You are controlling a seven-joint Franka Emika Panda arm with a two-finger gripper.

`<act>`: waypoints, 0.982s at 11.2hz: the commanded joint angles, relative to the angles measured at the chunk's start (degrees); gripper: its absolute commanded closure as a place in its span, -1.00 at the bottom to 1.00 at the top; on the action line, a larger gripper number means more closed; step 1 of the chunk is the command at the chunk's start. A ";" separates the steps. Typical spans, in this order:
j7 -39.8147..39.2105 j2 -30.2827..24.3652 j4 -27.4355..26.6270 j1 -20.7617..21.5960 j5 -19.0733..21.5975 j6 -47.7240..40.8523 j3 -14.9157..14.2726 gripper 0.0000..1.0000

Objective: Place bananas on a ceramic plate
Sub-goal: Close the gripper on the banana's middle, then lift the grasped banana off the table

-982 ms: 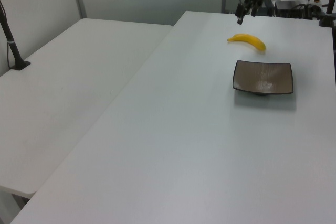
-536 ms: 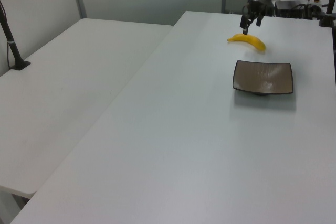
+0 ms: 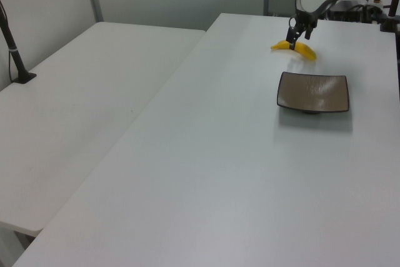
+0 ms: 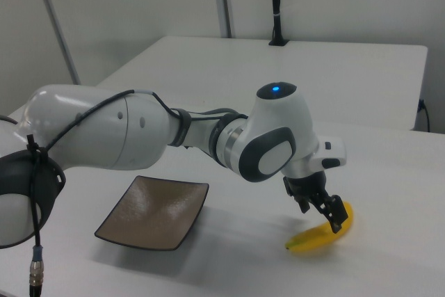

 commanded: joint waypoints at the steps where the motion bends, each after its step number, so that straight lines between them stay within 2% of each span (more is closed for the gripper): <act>1: -0.60 1.59 0.47 -0.47 -1.01 2.15 -0.25 -1.00; 5: -0.34 3.00 0.74 -0.47 -0.92 2.24 -0.25 -0.98; 6: -0.42 3.00 0.82 -0.55 -0.57 2.24 -0.25 -0.83; 7: 0.10 3.00 0.74 -0.47 -0.48 2.24 -0.25 -0.62; 9: 0.37 3.00 0.82 -0.47 -0.04 2.15 -0.25 0.21; 11: 0.37 2.91 0.91 -0.47 0.05 2.15 -0.25 0.94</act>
